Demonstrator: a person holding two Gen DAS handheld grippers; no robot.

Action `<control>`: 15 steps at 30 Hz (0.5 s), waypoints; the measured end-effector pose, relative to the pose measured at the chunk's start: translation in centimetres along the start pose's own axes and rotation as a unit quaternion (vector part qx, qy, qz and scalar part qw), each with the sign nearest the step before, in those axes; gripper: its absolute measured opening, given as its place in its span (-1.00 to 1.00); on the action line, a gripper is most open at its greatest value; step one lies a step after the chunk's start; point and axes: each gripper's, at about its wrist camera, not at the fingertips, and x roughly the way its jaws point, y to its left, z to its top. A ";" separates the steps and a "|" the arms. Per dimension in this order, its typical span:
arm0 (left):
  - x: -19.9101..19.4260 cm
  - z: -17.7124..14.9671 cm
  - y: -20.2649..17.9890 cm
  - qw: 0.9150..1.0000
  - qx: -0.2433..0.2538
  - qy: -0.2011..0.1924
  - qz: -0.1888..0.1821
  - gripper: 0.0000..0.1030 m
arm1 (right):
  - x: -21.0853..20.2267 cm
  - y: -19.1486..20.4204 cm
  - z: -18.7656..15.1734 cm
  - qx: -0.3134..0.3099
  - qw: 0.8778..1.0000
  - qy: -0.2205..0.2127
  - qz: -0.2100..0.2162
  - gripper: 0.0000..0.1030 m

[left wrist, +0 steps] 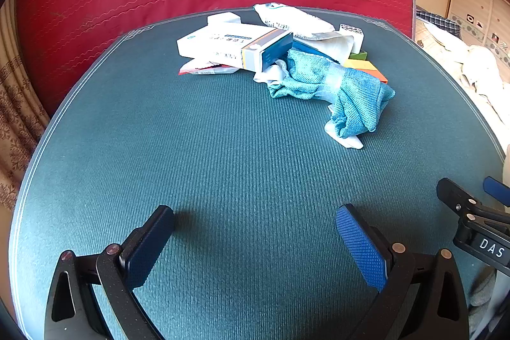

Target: Organize objects

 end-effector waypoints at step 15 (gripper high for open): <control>-0.1 0.0 -0.1 1.000 -0.006 0.001 0.005 1.00 | 0.2 0.1 0.0 -0.005 1.000 0.003 0.007 1.00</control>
